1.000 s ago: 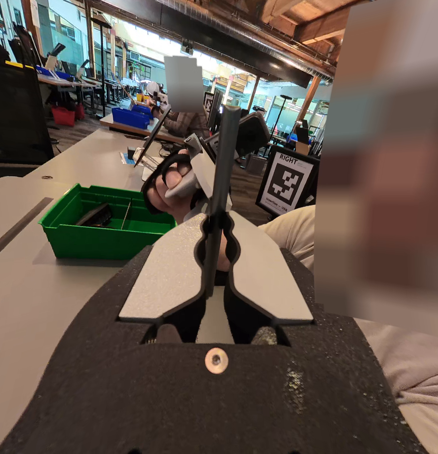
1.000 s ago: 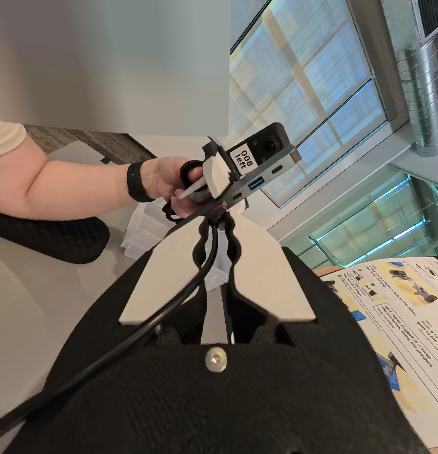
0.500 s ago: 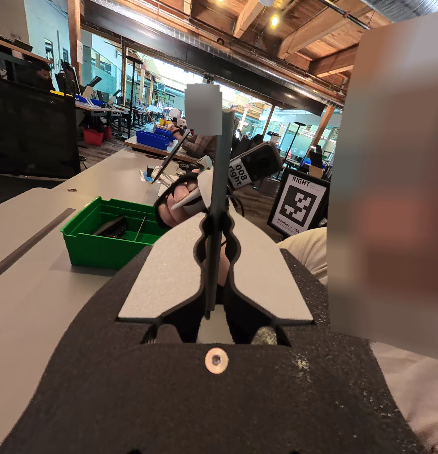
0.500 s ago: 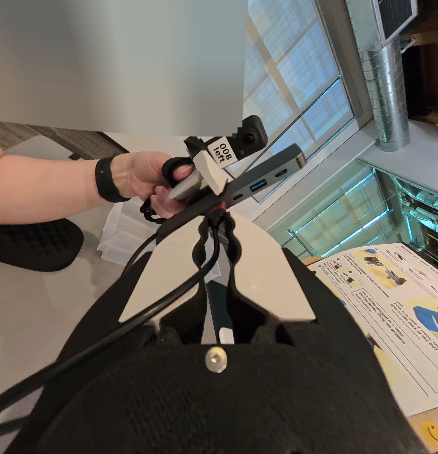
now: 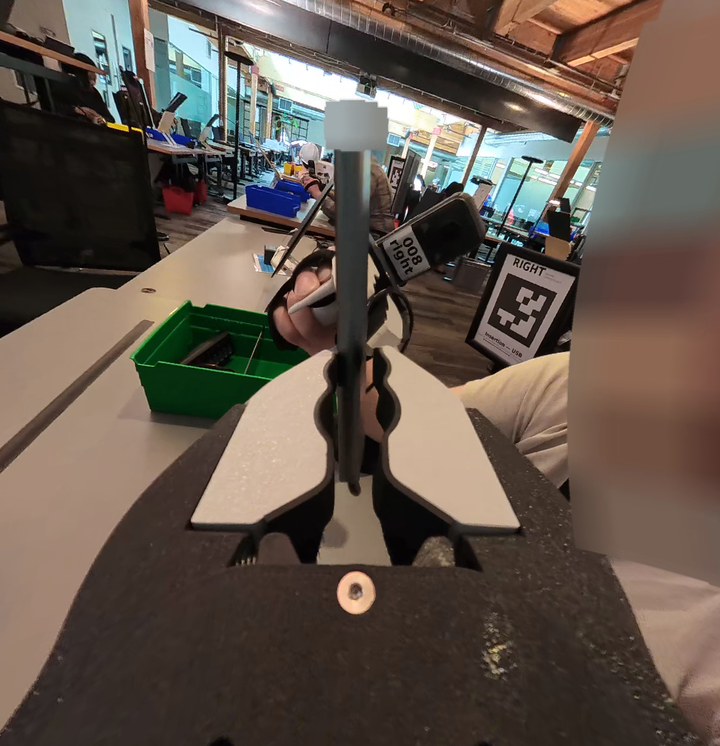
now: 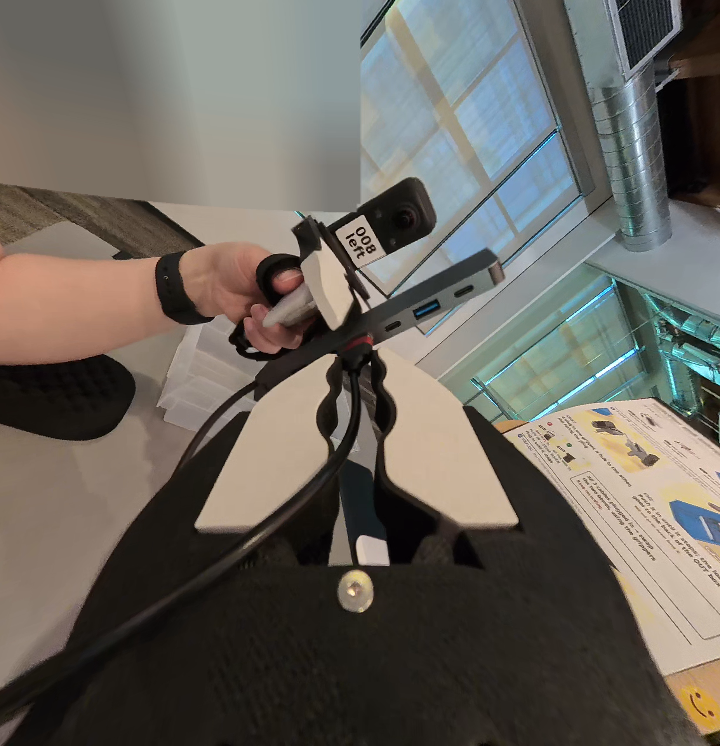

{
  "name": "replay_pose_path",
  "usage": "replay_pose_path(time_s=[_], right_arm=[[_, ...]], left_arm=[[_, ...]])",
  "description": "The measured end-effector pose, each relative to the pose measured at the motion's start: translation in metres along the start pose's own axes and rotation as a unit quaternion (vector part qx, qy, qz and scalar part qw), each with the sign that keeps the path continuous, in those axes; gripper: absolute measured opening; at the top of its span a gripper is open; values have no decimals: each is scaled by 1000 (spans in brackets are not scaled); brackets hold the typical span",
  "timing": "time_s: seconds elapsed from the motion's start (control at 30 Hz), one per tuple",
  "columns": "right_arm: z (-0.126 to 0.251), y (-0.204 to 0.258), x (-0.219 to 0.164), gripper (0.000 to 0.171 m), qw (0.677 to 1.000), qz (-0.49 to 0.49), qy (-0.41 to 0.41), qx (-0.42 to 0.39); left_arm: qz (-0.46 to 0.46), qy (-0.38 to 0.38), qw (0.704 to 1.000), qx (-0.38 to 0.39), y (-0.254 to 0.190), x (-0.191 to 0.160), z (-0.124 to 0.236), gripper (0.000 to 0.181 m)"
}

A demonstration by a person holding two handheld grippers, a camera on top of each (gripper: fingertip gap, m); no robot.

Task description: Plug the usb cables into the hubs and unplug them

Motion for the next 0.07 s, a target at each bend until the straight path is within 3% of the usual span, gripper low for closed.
replay_pose_path(time_s=[0.03, 0.07], right_arm=[[-1, 2, -1, 14, 1000, -4, 1, 10], [-2, 3, -2, 15, 1000, -10, 2, 19]], left_arm=[[-2, 7, 1000, -4, 0, -2, -3, 15], [1, 14, 1000, -12, 0, -5, -6, 12]])
Point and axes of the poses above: each gripper's, where its closed fingertips meet, z back along the fingers, x out of its top, y = z × x across the jaws, the point moved 7 cm from there along z, back along the fingers, and after that the axes turned 14 degrees about -y, right-handed, at the moved point
